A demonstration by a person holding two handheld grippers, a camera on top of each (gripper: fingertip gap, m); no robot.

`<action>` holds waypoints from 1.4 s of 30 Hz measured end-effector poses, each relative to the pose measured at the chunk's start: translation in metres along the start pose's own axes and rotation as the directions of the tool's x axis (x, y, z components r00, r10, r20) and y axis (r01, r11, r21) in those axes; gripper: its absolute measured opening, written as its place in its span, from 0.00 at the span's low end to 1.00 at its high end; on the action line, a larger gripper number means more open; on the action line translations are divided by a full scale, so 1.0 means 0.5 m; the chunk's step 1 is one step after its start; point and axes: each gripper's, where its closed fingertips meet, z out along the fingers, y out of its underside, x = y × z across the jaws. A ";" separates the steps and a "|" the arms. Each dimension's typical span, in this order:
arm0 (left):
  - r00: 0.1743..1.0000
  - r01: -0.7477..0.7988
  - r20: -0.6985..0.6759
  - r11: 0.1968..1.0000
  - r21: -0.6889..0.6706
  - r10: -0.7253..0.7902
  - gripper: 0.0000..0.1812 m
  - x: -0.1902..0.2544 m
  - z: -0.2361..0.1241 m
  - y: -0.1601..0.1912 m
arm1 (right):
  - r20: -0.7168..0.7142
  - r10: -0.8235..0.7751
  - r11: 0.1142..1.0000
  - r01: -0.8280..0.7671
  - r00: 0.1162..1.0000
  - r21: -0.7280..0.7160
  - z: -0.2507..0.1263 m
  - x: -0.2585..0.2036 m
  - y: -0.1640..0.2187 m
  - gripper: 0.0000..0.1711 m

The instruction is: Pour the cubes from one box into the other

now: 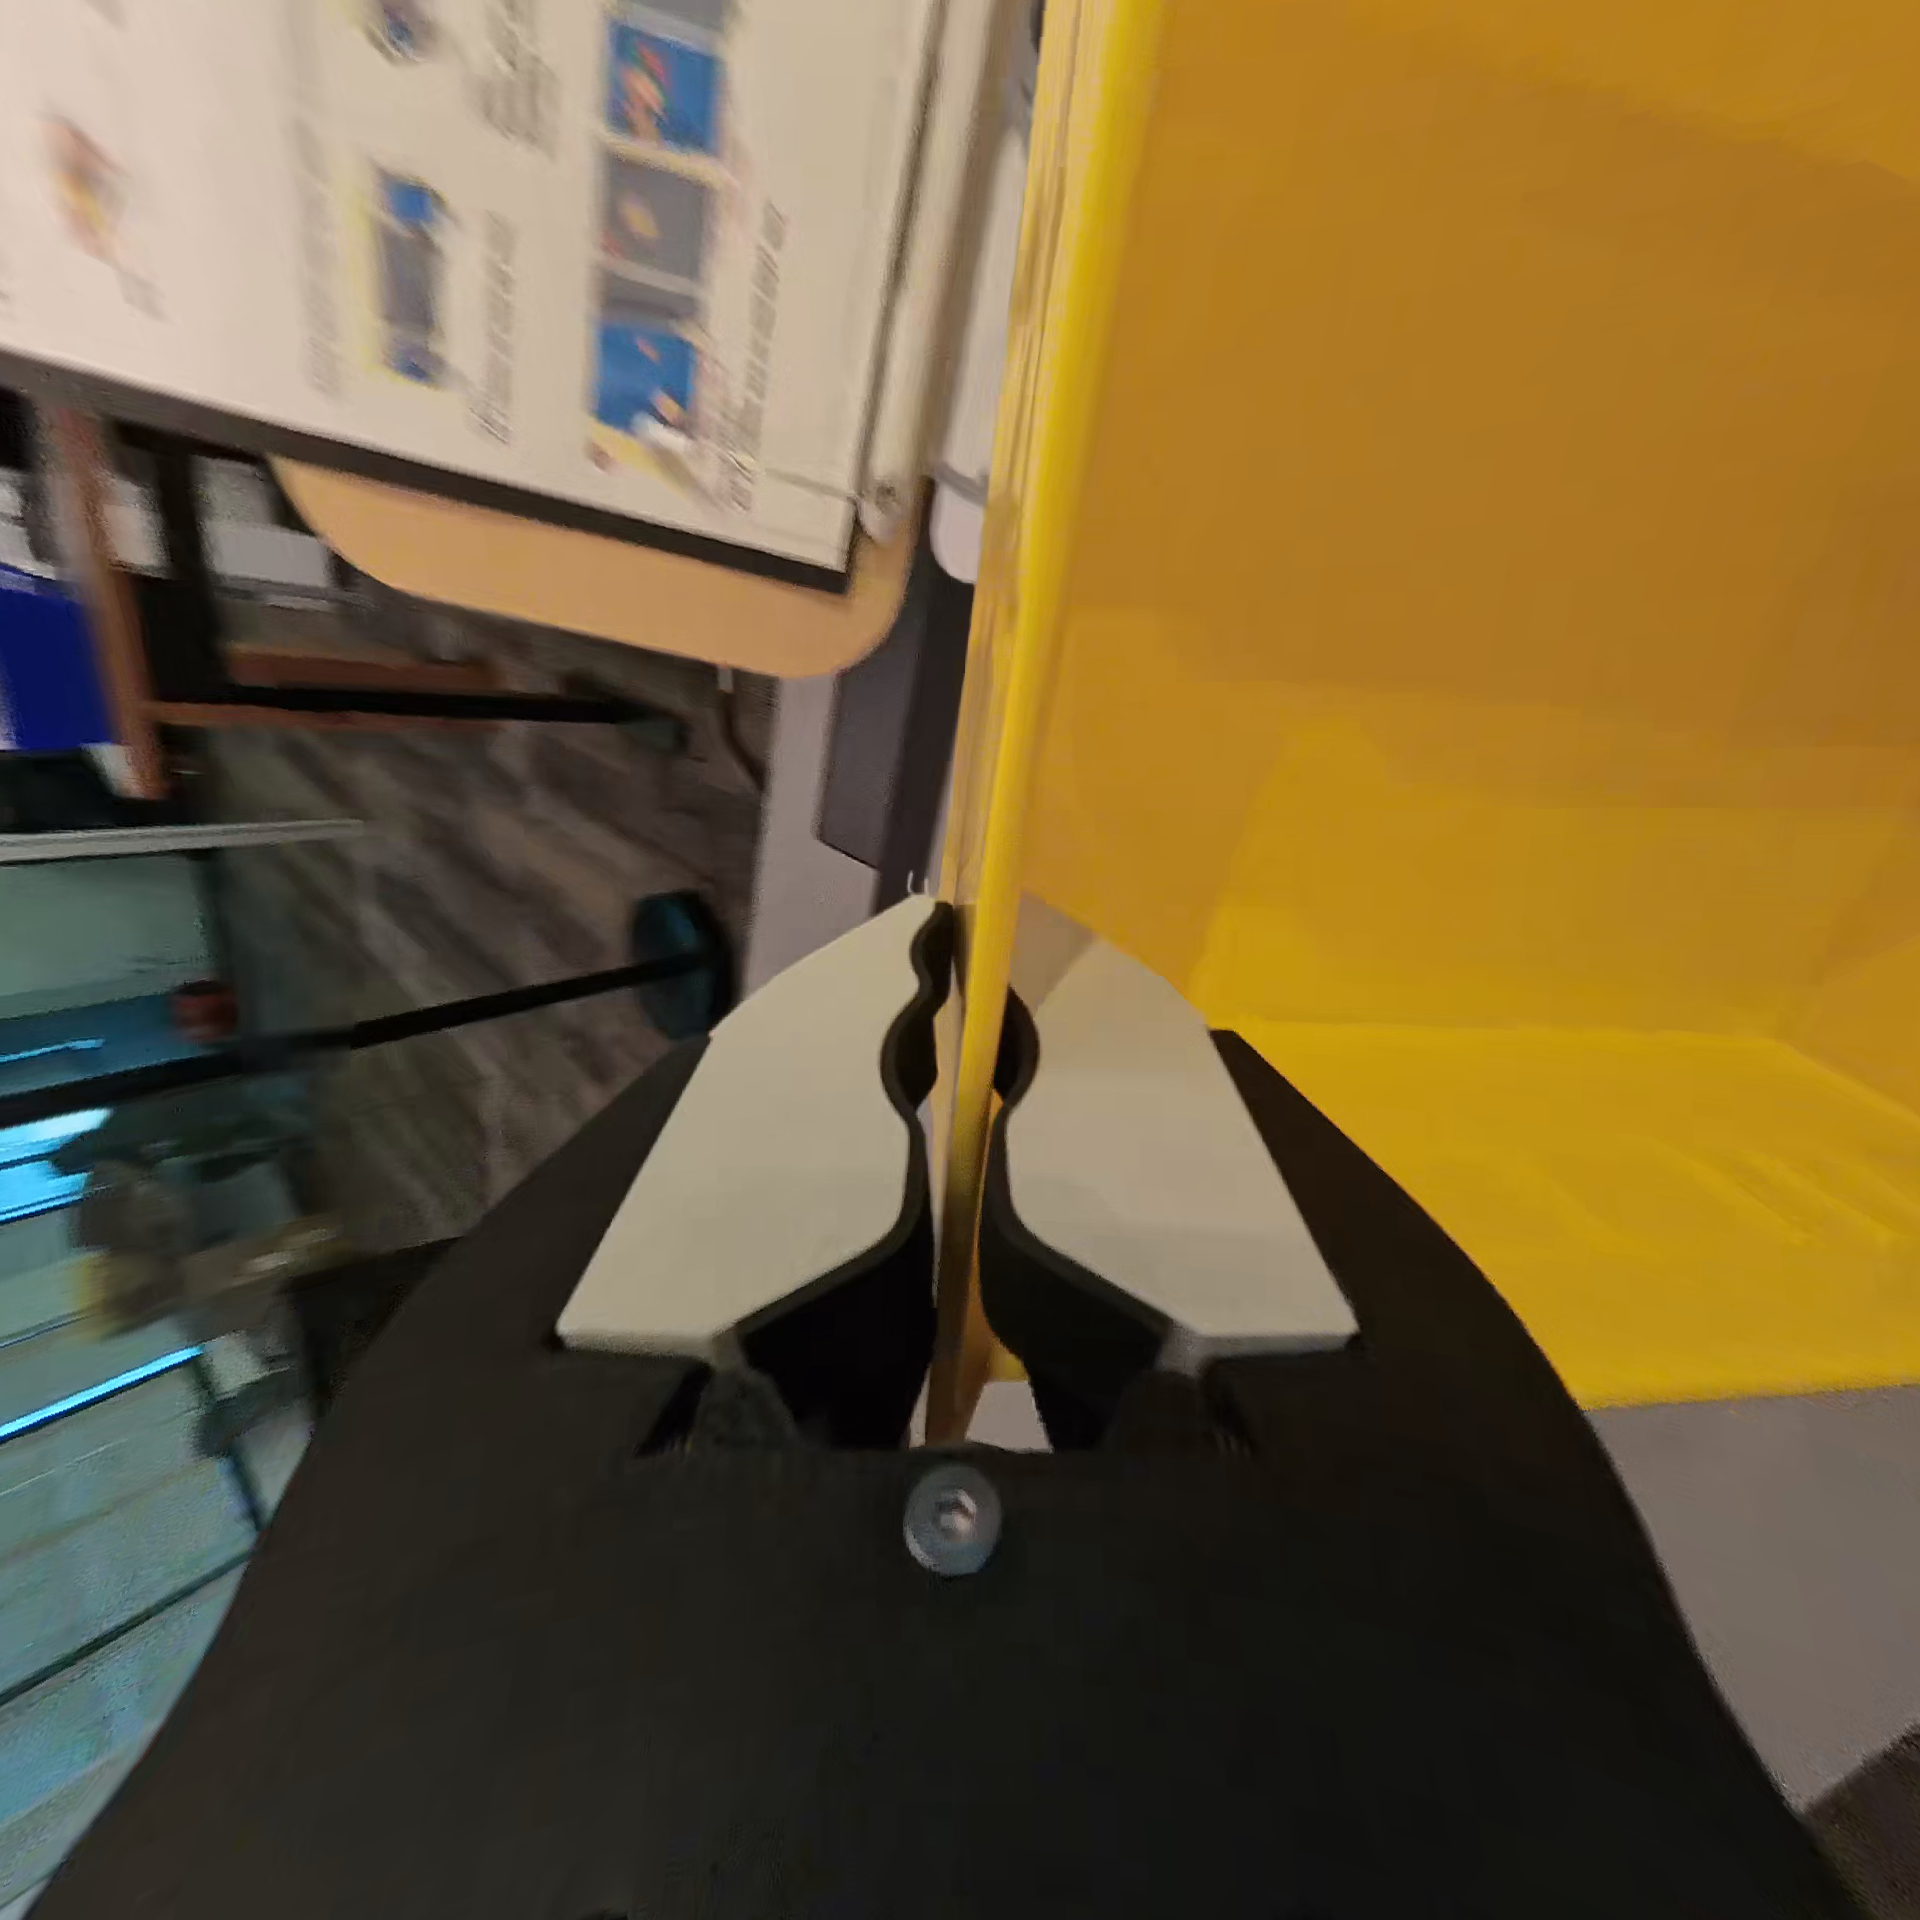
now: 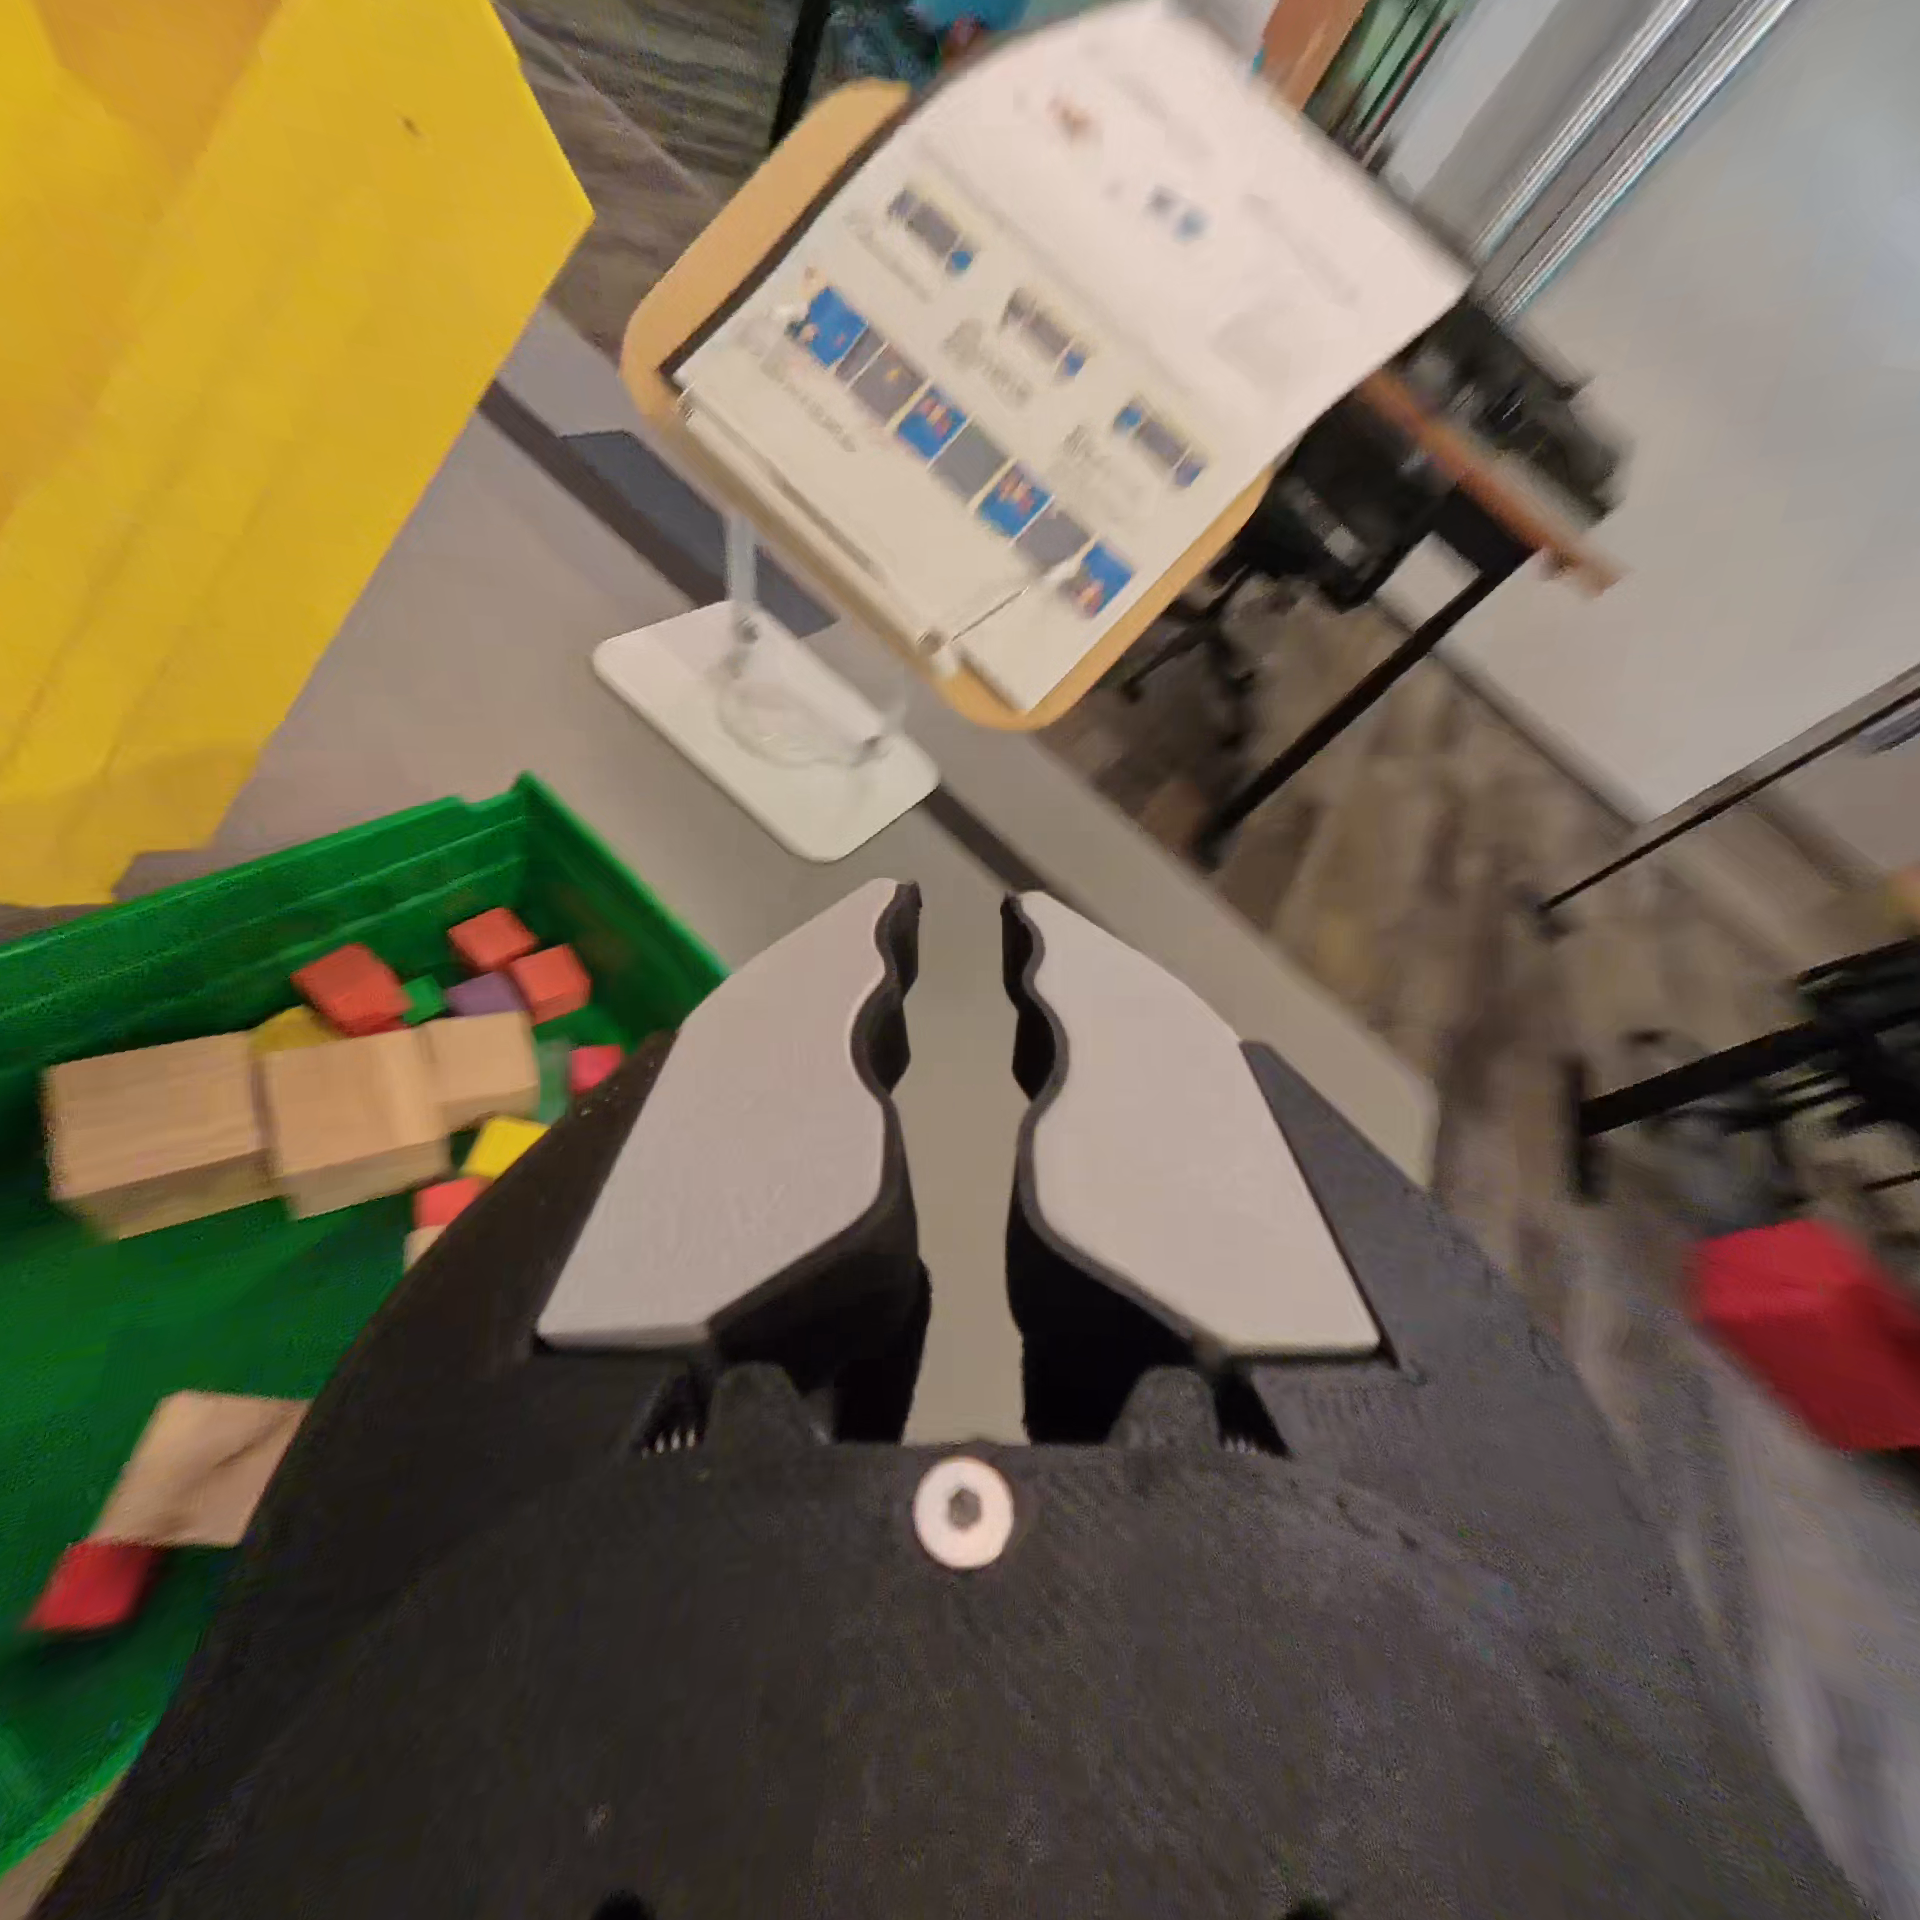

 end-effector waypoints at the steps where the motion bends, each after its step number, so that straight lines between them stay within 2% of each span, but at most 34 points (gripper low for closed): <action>1: 0.998 0.021 -0.053 1.000 -0.010 -0.021 0.01 0.014 0.024 0.032 | 0.028 0.055 0.998 -0.054 0.998 -0.026 0.007 -0.007 0.033 0.07; 6: 0.949 0.065 -0.298 0.988 -0.142 -0.106 0.02 0.100 0.158 0.187 | 0.155 0.257 0.965 -0.243 0.954 -0.104 0.028 -0.074 0.143 0.08; 8: 0.942 0.031 -0.321 0.976 -0.214 -0.100 0.02 0.124 0.219 0.241 | 0.175 0.308 0.948 -0.288 0.935 -0.134 0.032 -0.100 0.176 0.08; 11: 0.875 0.096 -0.454 0.981 -0.171 -0.165 0.02 0.173 0.283 0.253 | 0.208 0.364 0.926 -0.327 0.908 -0.191 0.036 -0.138 0.218 0.09; 14: 0.852 0.084 -0.492 0.974 -0.213 -0.181 0.03 0.202 0.340 0.291 | 0.212 0.414 0.902 -0.366 0.885 -0.231 0.035 -0.163 0.254 0.10; 17: 0.853 0.116 -0.485 0.976 -0.184 -0.193 0.07 0.216 0.384 0.301 | 0.213 0.462 0.876 -0.405 0.861 -0.263 0.037 -0.185 0.286 0.12; 20: 0.864 0.169 -0.453 0.974 -0.151 -0.220 0.20 0.209 0.397 0.289 | 0.197 0.508 0.846 -0.444 0.838 -0.294 0.043 -0.201 0.315 0.18; 24: 0.902 0.238 -0.322 0.954 -0.183 -0.287 0.35 0.182 0.366 0.297 | 0.191 0.544 0.819 -0.469 0.817 -0.330 0.051 -0.218 0.342 0.24; 26: 0.917 0.296 -0.234 0.944 -0.146 -0.324 0.37 0.176 0.324 0.292 | 0.178 0.546 0.815 -0.469 0.819 -0.340 0.053 -0.218 0.351 0.27; 29: 0.882 0.431 -0.151 0.894 -0.121 -0.445 0.41 0.201 0.252 0.297 | 0.179 0.568 0.797 -0.482 0.804 -0.364 0.060 -0.225 0.364 0.31; 32: 0.809 0.536 -0.175 0.826 -0.173 -0.562 0.44 0.279 0.183 0.322 | 0.195 0.598 0.776 -0.500 0.777 -0.385 0.068 -0.238 0.379 0.32; 34: 0.754 0.620 -0.132 0.763 -0.185 -0.644 0.44 0.311 0.155 0.350 | 0.199 0.609 0.765 -0.503 0.768 -0.403 0.071 -0.247 0.390 0.31; 37: 0.603 0.758 -0.137 0.618 -0.210 -0.786 0.42 0.384 0.150 0.380 | 0.206 0.622 0.754 -0.507 0.756 -0.417 0.076 -0.258 0.396 0.32; 38: 0.531 0.818 -0.163 0.554 -0.156 -0.831 0.39 0.390 0.147 0.370 | 0.209 0.625 0.751 -0.508 0.752 -0.422 0.077 -0.261 0.396 0.32; 39: 0.478 0.851 -0.188 0.505 -0.142 -0.858 0.41 0.401 0.144 0.365 | 0.215 0.627 0.751 -0.507 0.749 -0.423 0.078 -0.265 0.395 0.32; 40: 0.445 0.871 -0.189 0.472 -0.137 -0.875 0.40 0.408 0.139 0.366 | 0.221 0.629 0.750 -0.509 0.745 -0.422 0.078 -0.268 0.393 0.30; 42: 0.445 0.874 -0.209 0.473 -0.108 -0.871 0.38 0.420 0.130 0.349 | 0.214 0.630 0.749 -0.510 0.747 -0.424 0.077 -0.268 0.393 0.29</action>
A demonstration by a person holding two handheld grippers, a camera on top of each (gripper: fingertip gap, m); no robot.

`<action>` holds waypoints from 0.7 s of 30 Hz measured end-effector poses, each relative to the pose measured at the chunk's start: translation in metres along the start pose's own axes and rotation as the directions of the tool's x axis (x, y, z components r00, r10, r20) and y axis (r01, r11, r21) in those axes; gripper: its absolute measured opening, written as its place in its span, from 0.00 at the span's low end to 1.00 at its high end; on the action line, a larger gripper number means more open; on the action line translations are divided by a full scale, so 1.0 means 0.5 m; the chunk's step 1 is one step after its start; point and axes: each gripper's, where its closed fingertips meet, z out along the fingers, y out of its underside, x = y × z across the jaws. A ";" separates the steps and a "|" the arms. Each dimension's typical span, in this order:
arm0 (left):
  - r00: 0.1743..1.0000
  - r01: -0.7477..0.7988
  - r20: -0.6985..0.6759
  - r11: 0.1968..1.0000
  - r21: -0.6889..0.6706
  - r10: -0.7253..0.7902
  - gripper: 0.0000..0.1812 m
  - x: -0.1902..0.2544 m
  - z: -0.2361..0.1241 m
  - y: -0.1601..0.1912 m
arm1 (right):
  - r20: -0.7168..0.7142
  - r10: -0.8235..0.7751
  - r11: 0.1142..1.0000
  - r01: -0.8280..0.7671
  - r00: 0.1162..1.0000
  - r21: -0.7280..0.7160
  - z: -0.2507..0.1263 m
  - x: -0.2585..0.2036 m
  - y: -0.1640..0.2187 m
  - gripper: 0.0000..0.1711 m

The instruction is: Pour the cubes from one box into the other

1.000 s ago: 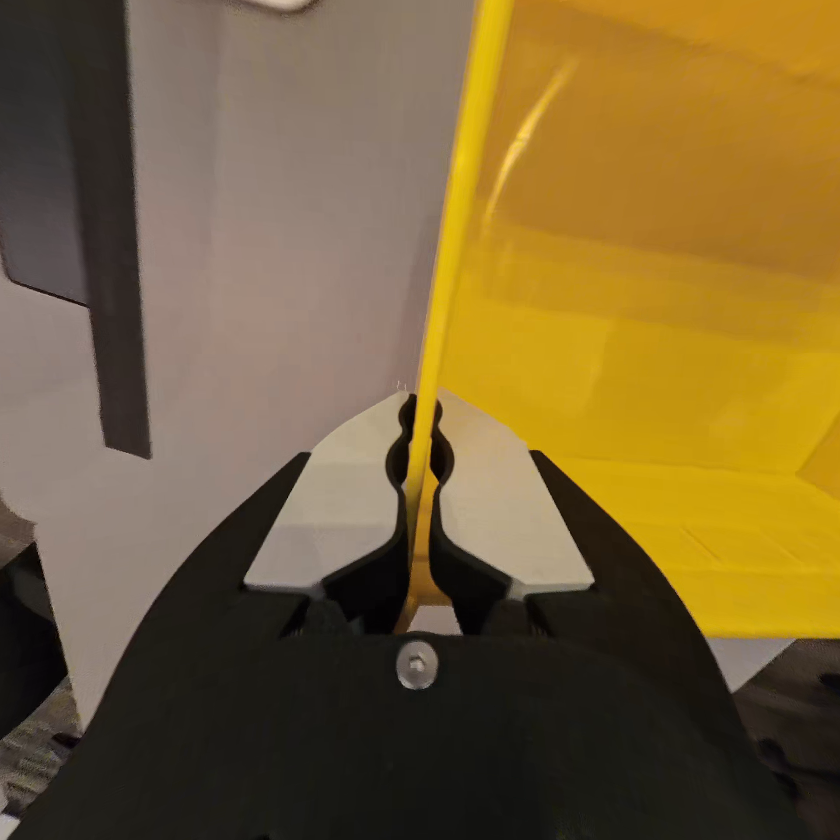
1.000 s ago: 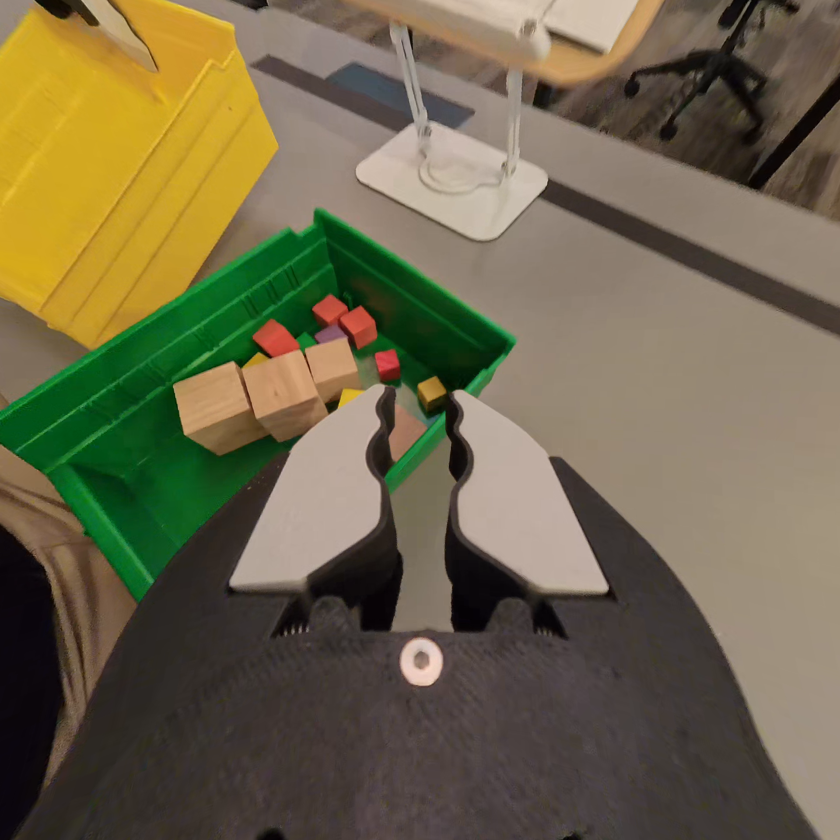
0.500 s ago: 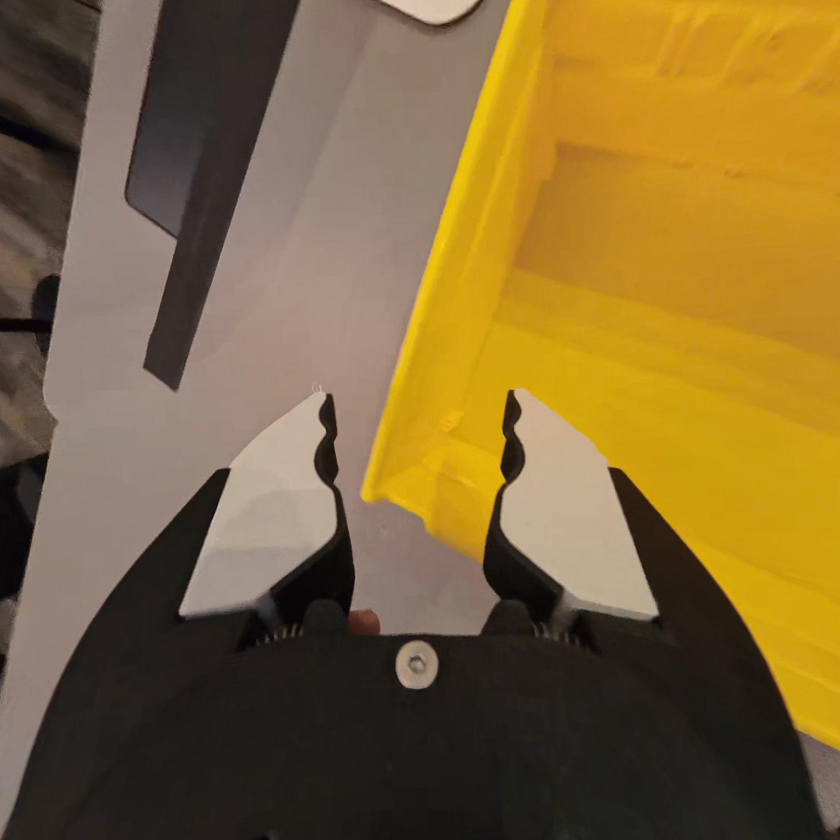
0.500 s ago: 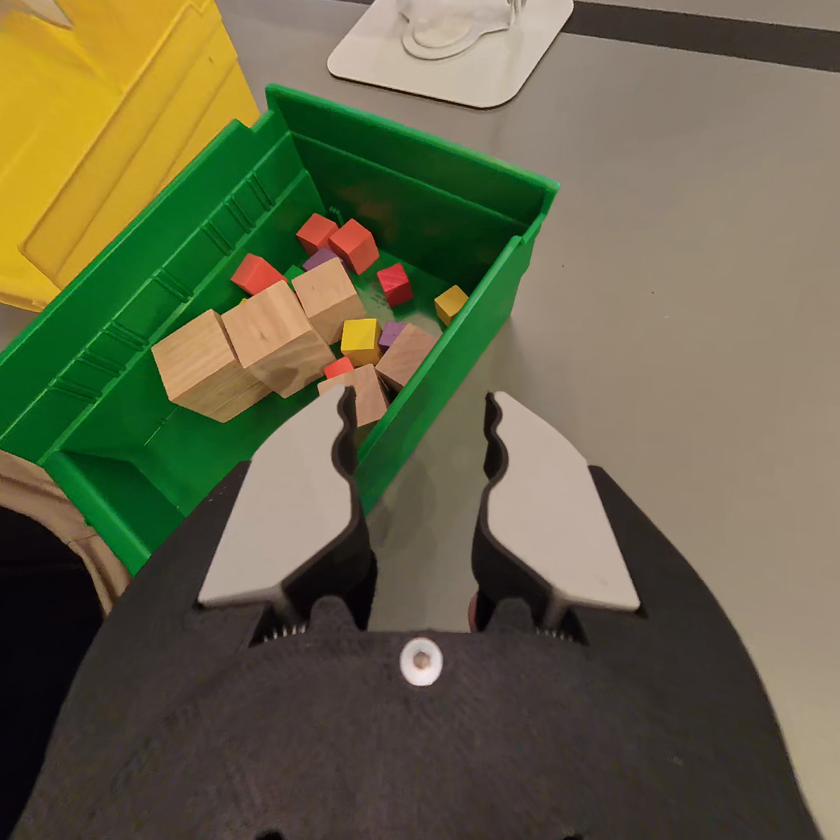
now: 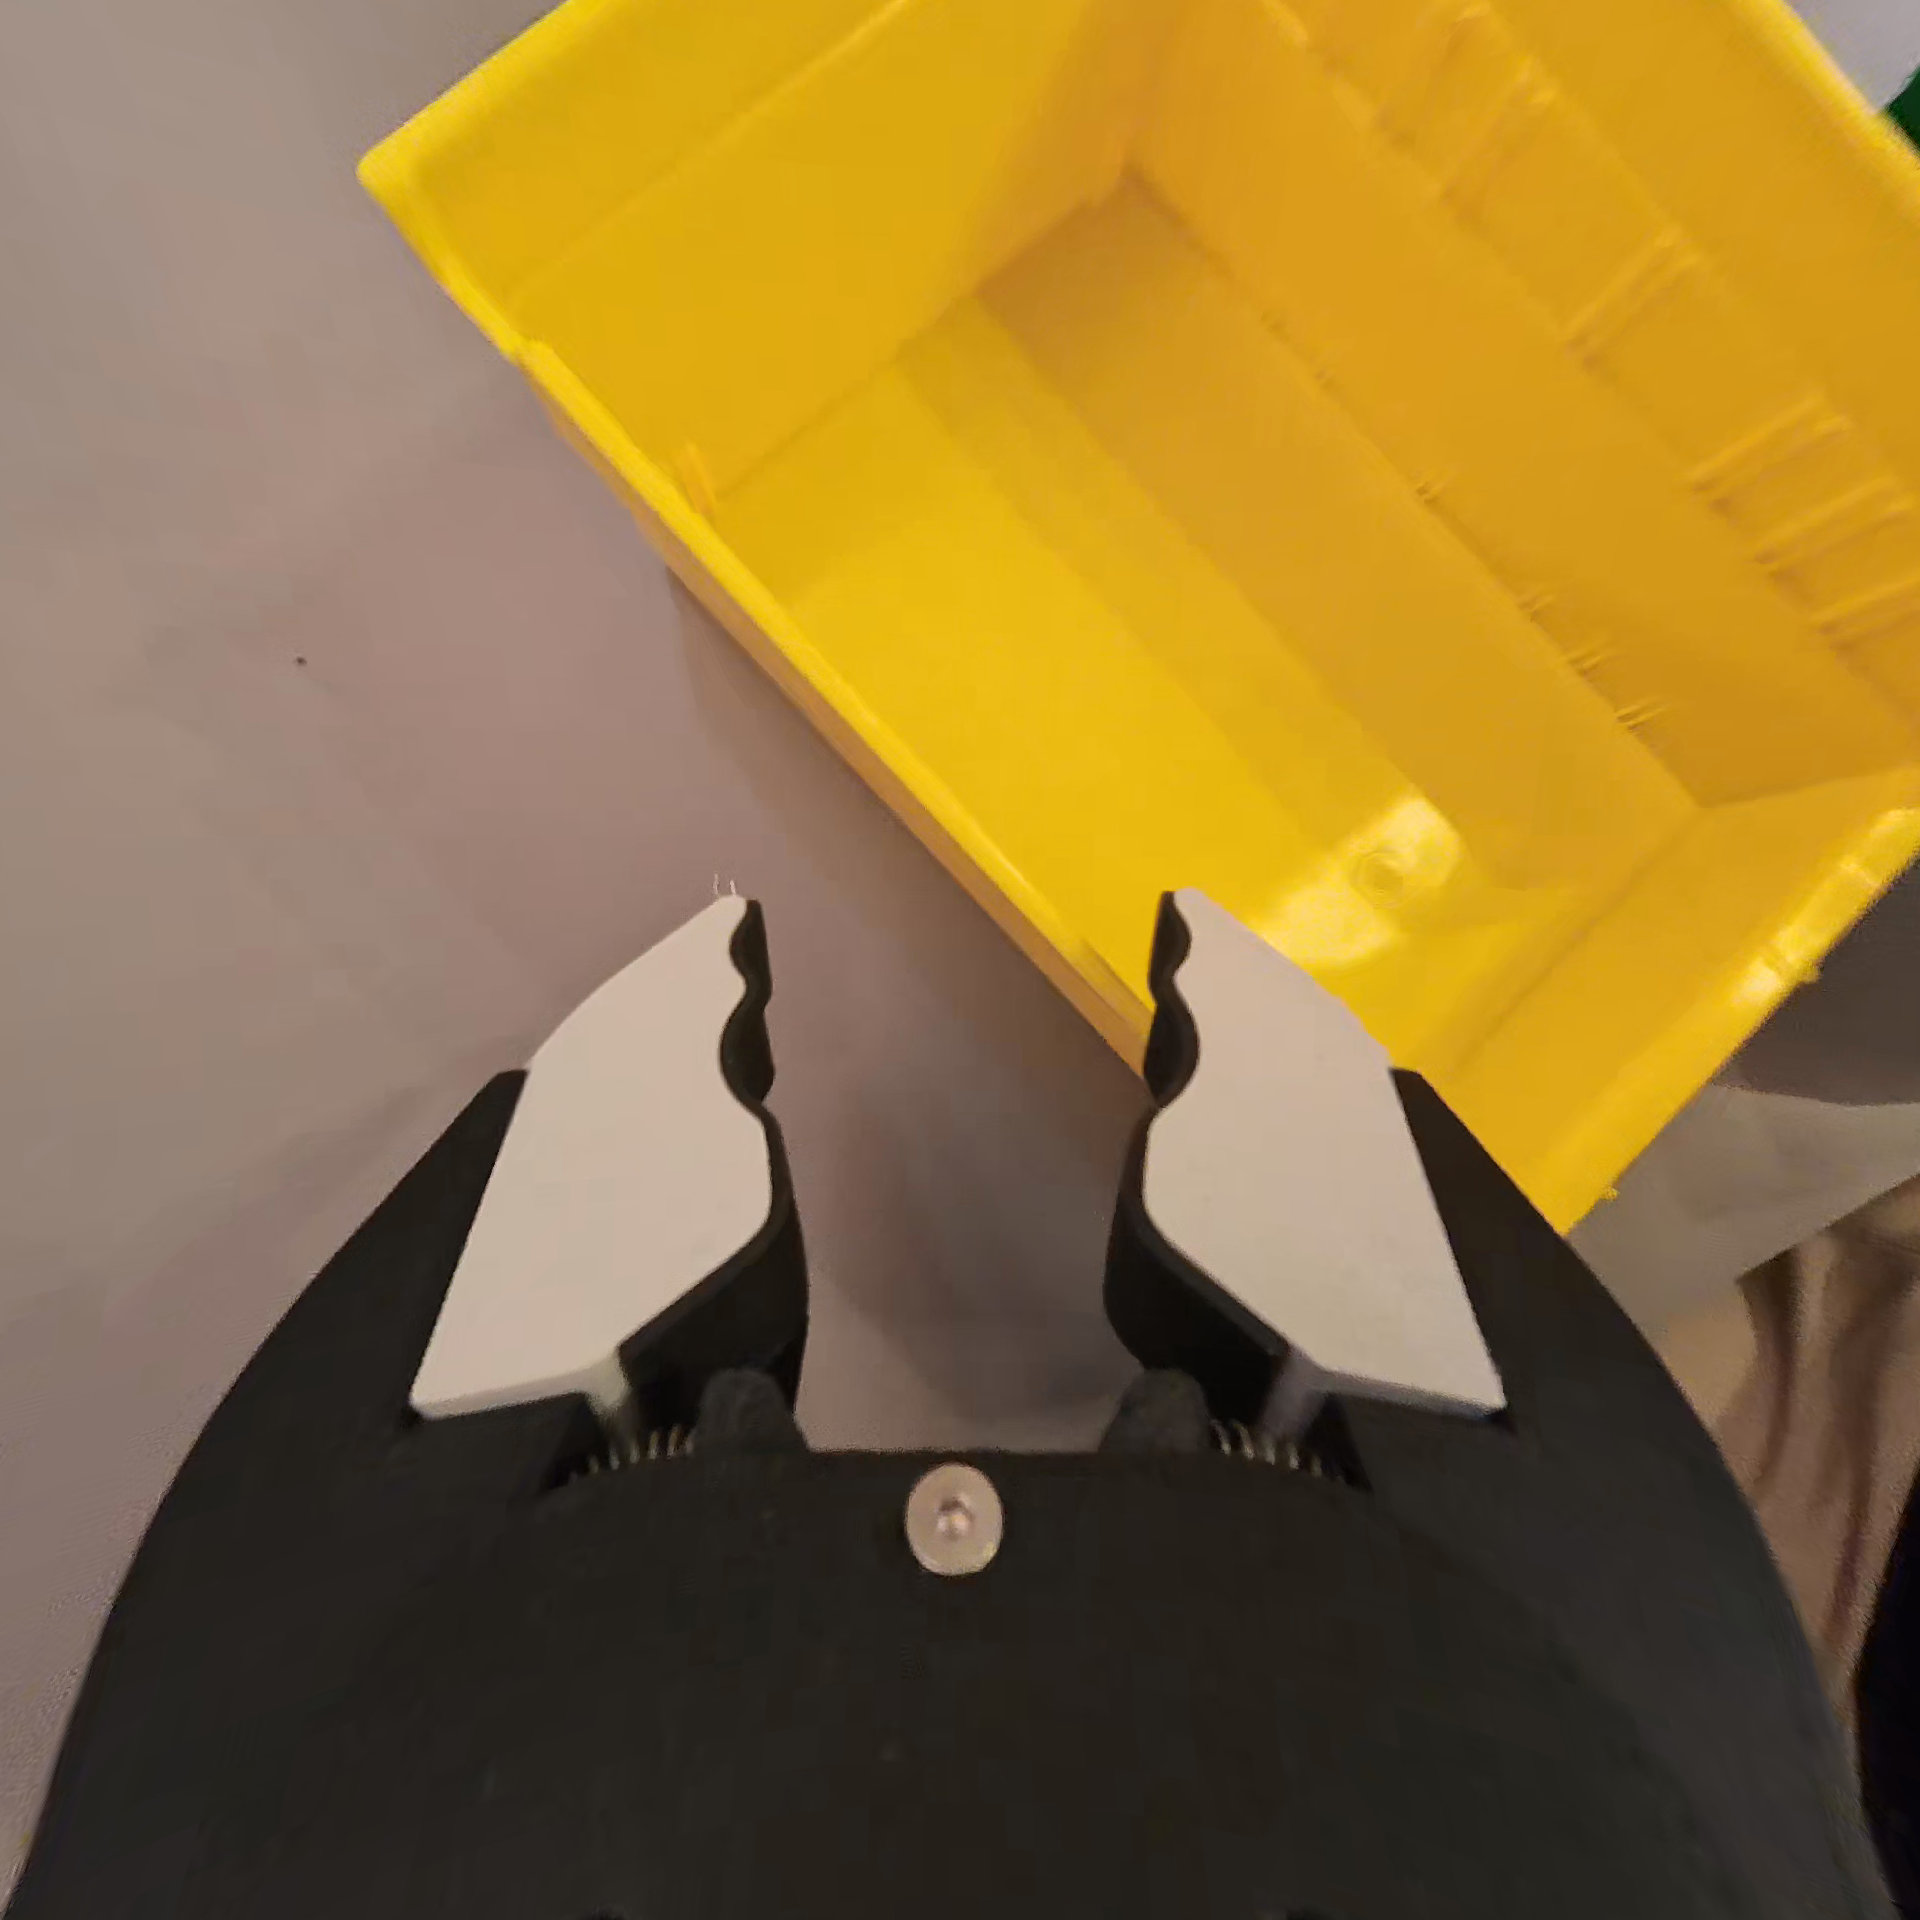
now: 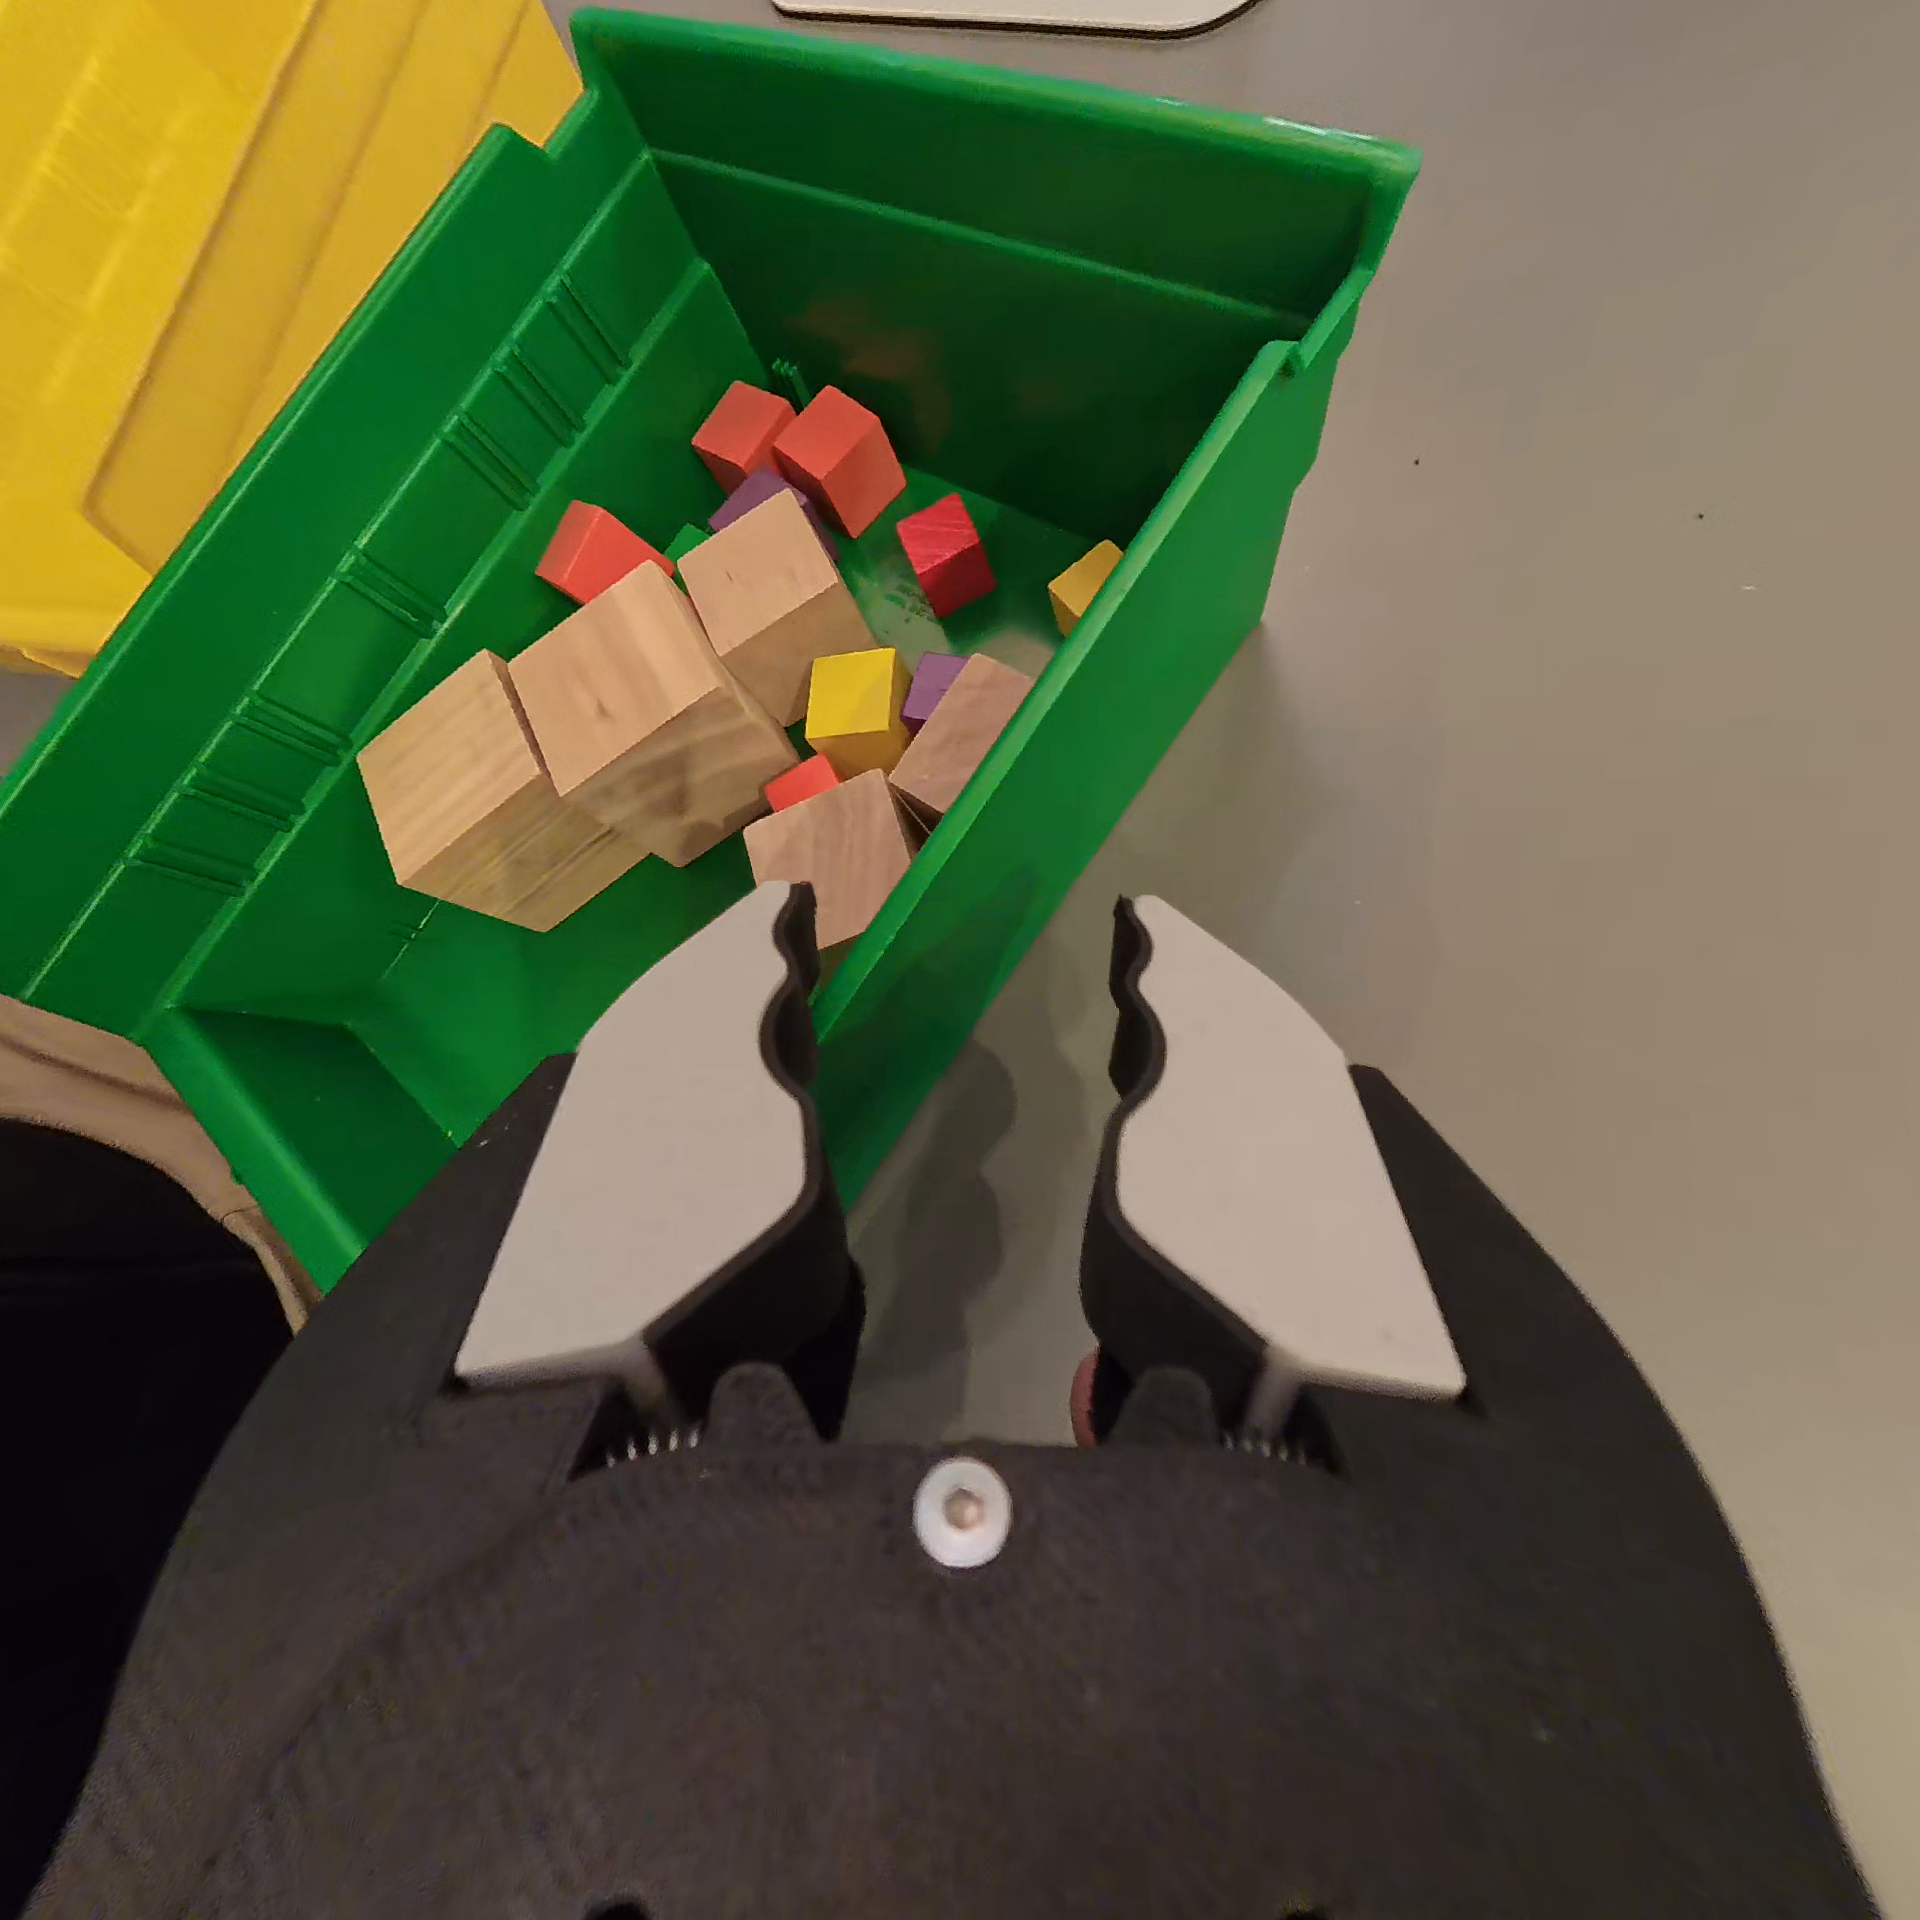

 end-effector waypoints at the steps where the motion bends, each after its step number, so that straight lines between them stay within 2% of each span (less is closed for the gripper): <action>1: 1.000 0.016 -0.018 1.000 0.021 -0.016 0.41 0.008 -0.001 -0.004 | -0.006 0.000 1.000 0.000 1.000 -0.003 -0.001 0.002 0.001 0.29; 2: 0.997 0.035 -0.071 0.998 0.051 -0.032 0.42 0.023 -0.003 -0.013 | -0.008 0.000 1.000 0.000 1.000 -0.005 -0.001 0.002 0.002 0.30; 4: 0.956 0.159 -0.266 0.980 0.118 -0.123 0.44 0.067 -0.017 -0.045 | -0.006 0.003 1.000 -0.003 1.000 -0.002 -0.001 0.001 0.001 0.30; 6: 0.932 0.244 -0.312 0.954 0.172 -0.183 0.46 0.071 -0.024 -0.065 | -0.004 0.005 1.000 -0.005 1.000 -0.001 0.000 -0.001 0.001 0.29; 9: 0.960 0.206 -0.212 0.973 0.101 -0.181 0.48 0.056 0.010 -0.037 | -0.015 -0.006 1.000 0.006 1.000 -0.007 0.000 -0.002 0.000 0.28; 12: 0.982 0.159 -0.108 0.986 0.055 -0.153 0.37 0.047 0.043 -0.018 | -0.016 -0.010 1.000 0.010 1.000 -0.006 0.001 -0.004 -0.001 0.28; 14: 0.996 0.038 0.079 0.999 0.021 -0.039 0.30 0.010 0.055 -0.003 | -0.018 -0.013 1.000 0.013 1.000 -0.007 0.002 -0.006 -0.001 0.27; 16: 0.972 -0.018 0.233 1.000 0.011 0.015 0.17 -0.034 0.053 0.000 | -0.019 -0.020 1.000 0.020 1.000 -0.009 0.003 -0.009 -0.001 0.27; 18: 0.978 0.020 0.208 0.999 0.048 -0.030 0.05 -0.044 0.050 -0.003 | -0.015 -0.019 1.000 0.019 1.000 -0.007 0.005 -0.014 -0.002 0.26; 21: 0.994 0.053 0.090 0.996 0.076 -0.060 0.03 -0.034 0.047 0.003 | 0.007 0.001 1.000 -0.001 1.000 0.007 0.013 -0.026 -0.007 0.24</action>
